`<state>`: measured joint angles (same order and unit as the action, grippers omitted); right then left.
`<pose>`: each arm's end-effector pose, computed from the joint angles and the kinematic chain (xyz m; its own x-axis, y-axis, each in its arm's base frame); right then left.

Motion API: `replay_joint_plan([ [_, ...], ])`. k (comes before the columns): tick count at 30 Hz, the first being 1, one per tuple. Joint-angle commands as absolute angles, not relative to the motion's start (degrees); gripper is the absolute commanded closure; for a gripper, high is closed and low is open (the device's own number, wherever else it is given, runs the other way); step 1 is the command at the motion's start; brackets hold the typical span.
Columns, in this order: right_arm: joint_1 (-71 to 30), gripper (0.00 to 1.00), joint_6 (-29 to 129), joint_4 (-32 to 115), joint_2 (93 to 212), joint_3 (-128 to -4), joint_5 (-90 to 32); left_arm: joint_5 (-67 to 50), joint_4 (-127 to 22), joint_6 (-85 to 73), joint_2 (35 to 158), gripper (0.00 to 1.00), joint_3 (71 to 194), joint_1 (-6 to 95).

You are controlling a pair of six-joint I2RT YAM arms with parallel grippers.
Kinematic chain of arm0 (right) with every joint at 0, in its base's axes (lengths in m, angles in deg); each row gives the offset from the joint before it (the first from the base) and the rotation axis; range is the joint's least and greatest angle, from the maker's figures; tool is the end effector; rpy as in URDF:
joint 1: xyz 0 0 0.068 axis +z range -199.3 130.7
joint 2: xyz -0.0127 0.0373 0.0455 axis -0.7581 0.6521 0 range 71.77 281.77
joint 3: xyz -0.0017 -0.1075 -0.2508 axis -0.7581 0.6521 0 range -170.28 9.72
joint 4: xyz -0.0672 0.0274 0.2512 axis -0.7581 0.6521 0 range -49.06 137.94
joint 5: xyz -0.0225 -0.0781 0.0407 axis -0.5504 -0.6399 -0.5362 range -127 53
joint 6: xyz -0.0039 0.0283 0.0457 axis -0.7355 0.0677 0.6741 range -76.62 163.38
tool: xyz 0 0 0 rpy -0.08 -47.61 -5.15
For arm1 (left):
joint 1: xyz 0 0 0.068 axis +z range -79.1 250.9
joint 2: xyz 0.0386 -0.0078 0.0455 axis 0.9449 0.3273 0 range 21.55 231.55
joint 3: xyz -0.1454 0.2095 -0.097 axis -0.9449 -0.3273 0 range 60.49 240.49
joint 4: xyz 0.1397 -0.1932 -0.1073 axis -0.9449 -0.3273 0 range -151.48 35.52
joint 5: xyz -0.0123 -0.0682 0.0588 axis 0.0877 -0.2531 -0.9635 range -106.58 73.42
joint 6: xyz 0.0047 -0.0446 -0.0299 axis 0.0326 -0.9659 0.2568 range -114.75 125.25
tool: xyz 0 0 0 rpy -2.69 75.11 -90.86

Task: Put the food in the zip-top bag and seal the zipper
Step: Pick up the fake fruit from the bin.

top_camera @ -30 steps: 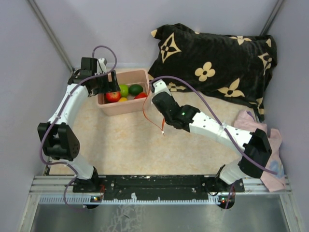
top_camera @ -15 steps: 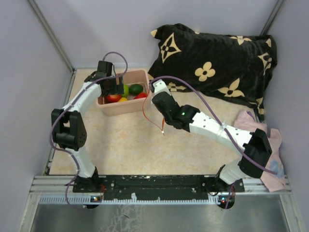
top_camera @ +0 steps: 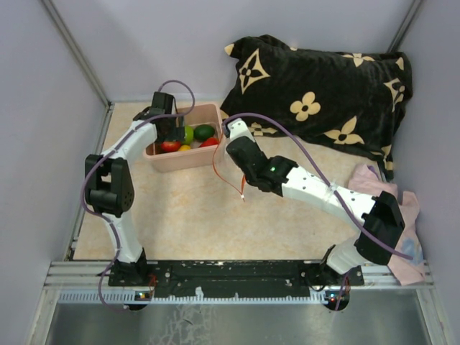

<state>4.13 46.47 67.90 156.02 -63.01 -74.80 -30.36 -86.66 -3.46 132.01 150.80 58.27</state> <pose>0.2114 0.2485 0.3226 -0.3891 -0.4528 -0.8022 -0.3281 0.8819 -0.3386 0.4207 -0.0856 0.2469 -0.7742 0.0226 -0.6326 -0.0475 0.9945 0.0937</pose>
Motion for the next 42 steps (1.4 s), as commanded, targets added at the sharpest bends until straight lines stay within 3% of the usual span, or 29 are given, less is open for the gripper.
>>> replay_joint_plan([
  [1, 3.73, 1.0, 46.36, 66.84, 155.18, -64.2, -74.81, -30.48, -85.79, -2.74, 132.83, 0.14, 152.6, 57.72],
  [11, 3.7, 1.0, 46.15, 67.05, 154.57, -64.55, -74.7, -27.42, -85.17, -3.45, 125.89, 0.44, 150.41, 57.63],
  [14, 3.7, 1.0, 46.11, 66.92, 154.41, -64.64, -74.4, -26.36, -84.44, -4.11, 122.53, 0.5, 148.42, 57.63],
  [22, 3.7, 1.0, 46.14, 66.53, 154.56, -65.25, -73.6, -20.17, -83.58, -6.27, 112.13, 0.53, 143.02, 57.63],
  [42, 3.7, 1.0, 49.73, 64.95, 157.17, -66.77, -69.23, 9.12, -75.74, -21.87, 82.73, 0.56, 126.46, 56.56],
])
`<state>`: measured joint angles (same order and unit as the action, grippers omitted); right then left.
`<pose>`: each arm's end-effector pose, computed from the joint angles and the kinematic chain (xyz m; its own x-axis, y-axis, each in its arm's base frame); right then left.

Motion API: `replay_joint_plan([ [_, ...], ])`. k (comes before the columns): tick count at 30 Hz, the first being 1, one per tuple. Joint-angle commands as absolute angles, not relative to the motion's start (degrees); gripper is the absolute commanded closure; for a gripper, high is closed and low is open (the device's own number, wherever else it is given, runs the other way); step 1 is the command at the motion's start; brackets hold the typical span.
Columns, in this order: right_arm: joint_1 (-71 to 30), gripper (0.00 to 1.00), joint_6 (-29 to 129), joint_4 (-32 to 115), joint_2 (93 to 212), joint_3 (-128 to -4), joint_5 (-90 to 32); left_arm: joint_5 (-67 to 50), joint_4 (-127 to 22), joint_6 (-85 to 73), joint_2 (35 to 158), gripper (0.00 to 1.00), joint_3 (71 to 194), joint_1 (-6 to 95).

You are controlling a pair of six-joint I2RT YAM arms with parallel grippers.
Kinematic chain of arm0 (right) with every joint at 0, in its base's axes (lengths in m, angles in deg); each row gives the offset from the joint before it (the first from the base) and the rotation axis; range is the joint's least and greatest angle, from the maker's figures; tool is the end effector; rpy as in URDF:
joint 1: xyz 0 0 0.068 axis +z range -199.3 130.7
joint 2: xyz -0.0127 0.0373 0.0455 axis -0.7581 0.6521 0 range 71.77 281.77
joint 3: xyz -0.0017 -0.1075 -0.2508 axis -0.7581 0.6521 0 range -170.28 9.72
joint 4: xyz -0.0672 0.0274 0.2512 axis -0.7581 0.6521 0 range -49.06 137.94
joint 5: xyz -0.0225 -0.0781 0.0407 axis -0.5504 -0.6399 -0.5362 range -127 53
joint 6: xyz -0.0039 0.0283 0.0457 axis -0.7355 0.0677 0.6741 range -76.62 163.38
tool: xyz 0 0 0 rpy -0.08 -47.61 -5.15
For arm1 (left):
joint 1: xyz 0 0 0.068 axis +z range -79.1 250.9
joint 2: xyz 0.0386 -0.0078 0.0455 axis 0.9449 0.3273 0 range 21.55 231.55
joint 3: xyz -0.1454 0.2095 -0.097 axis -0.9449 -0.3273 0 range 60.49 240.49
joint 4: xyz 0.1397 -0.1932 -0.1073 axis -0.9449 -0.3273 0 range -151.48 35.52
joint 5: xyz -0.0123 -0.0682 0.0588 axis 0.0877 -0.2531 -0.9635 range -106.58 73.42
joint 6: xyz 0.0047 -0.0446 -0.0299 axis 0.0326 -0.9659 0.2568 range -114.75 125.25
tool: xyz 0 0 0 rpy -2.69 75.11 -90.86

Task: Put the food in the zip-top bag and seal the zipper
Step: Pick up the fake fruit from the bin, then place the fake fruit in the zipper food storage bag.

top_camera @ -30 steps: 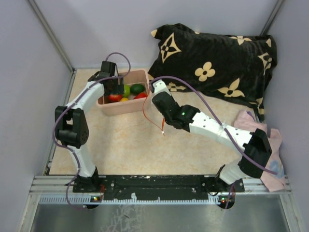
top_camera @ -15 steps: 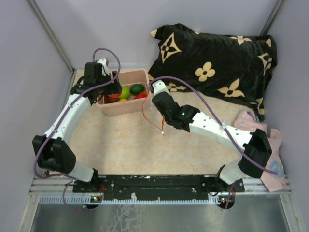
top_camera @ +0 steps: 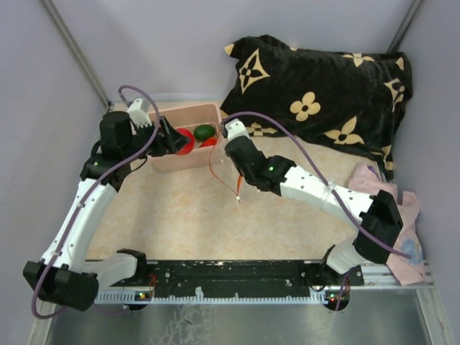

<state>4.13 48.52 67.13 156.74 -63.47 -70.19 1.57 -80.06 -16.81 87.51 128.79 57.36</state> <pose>0.2127 0.2541 0.3214 -0.4024 -0.4163 -0.8153 -0.3804 0.8861 -0.2648 0.2441 -0.0702 0.3820 -0.5437 -0.2362 -0.8054 0.3200 0.8287 -0.4591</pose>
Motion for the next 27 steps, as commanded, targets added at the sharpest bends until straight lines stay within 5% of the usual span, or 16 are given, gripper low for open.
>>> replay_joint_plan([
  [1, 3.7, 1.0, 49.9, 64.96, 157.32, -66.86, -69.03, 9.91, -74.99, -22.92, 81.53, 0.56, 125.88, 56.39],
  [8, 3.7, 1.0, 51.32, 64.5, 157.12, -66.9, -66.99, 16.98, -69.92, -28.35, 78.06, 0.56, 124.0, 53.02],
  [27, 3.78, 1.0, 55.62, 65.24, 154.46, -68.45, -60.04, 2.13, -62.91, -27.58, 84.37, 0.56, 117.44, 41.31],
])
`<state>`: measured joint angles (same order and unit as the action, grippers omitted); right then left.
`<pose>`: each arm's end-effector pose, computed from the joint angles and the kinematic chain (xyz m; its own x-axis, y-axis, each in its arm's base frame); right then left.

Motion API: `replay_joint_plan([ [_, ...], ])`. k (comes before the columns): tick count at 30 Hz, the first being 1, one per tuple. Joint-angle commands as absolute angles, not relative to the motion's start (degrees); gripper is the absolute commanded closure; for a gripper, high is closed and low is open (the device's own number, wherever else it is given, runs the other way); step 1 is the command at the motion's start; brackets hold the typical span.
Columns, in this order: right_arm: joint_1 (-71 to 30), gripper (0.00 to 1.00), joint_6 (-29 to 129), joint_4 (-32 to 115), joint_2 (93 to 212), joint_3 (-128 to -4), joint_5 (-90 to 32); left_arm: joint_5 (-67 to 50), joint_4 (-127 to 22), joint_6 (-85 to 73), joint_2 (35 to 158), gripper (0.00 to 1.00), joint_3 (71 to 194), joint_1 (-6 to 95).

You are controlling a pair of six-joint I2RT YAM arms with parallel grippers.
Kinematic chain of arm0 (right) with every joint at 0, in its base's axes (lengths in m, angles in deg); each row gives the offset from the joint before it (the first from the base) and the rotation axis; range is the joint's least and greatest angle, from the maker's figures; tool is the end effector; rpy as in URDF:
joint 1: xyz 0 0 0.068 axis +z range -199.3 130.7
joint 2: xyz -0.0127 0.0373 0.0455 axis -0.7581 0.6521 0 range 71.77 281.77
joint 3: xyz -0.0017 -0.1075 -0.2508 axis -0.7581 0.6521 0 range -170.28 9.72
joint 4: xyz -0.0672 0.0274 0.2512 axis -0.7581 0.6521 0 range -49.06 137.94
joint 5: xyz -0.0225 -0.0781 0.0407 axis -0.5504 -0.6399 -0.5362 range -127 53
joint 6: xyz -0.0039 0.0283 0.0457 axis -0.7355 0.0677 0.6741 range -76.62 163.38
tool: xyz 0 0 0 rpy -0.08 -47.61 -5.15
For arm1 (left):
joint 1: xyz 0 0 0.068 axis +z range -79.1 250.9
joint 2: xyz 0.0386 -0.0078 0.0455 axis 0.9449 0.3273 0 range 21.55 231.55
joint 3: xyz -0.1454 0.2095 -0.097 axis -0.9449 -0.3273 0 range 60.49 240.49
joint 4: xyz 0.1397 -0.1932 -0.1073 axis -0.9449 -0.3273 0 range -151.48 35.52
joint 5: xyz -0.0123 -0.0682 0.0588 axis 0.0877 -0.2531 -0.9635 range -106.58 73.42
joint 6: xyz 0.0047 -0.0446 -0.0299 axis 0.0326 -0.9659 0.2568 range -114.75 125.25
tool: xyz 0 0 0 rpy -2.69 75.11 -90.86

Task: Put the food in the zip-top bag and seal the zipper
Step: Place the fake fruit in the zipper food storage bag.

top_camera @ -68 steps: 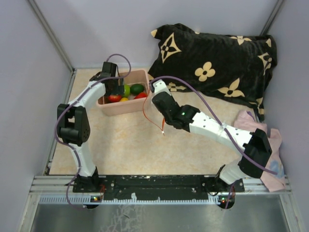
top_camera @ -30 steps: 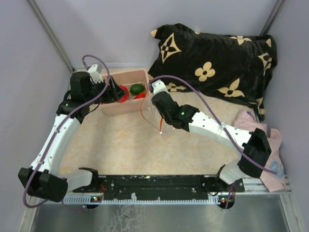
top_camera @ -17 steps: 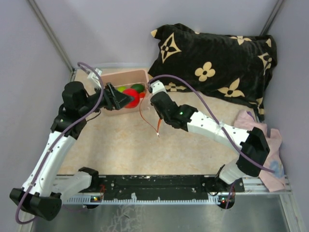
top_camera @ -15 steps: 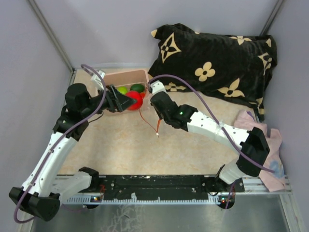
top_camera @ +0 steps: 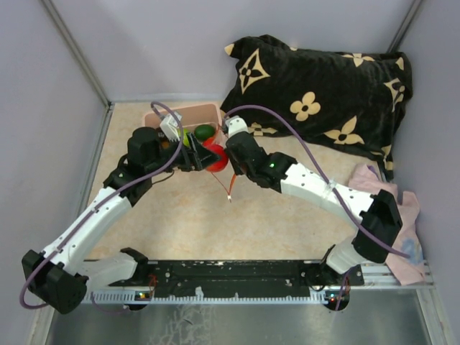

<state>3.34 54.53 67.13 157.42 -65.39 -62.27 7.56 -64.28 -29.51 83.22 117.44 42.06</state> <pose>0.2165 0.2586 0.3275 -0.4550 -0.3076 -0.8357 -0.4312 0.8972 -0.0954 0.2091 -0.1318 0.3588 -0.6292 -0.2475 -0.7368 0.5213 0.5687 -0.6363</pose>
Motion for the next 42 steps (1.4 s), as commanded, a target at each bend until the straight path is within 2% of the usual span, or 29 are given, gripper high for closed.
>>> replay_joint_plan([
  [1, 3.79, 1.0, 55.78, 65.2, 154.17, -68.36, -59.75, 0.88, -63.85, -27.39, 84.77, 0.56, 117.6, 41.26],
  [8, 3.79, 1.0, 57.2, 64.43, 152.19, -67.48, -57.19, -6.68, -70.83, -24.62, 86.98, 0.54, 119.66, 40.49],
  [14, 3.79, 1.0, 58.3, 63.66, 152.53, -67.26, -55.24, -6.05, -72.32, -24.13, 87.77, 0.48, 121.46, 39.64],
  [17, 3.81, 1.0, 59.18, 62.79, 153.0, -67.01, -54.31, -5.39, -71.81, -24.91, 88.43, 0.42, 122.32, 38.72],
  [24, 3.72, 1.0, 60.58, 62.93, 153.44, -67.0, -54.03, -6.24, -74.04, -25.01, 89.23, 0.2, 124.34, 38.03],
  [30, 3.7, 1.0, 62.16, 63.91, 153.42, -66.32, -54.47, -6.26, -76.98, -24.84, 89.34, 0.09, 125.76, 38.03],
  [36, 3.61, 1.0, 64.42, 63.67, 154.01, -66.47, -52.24, -7.36, -78.63, -24.91, 89.37, 0.02, 125.79, 38.03],
  [42, 3.19, 1.0, 66.37, 63.97, 154.98, -67.11, -50.71, -8.76, -83.17, -25.03, 87.26, 0.01, 129.72, 38.03],
])
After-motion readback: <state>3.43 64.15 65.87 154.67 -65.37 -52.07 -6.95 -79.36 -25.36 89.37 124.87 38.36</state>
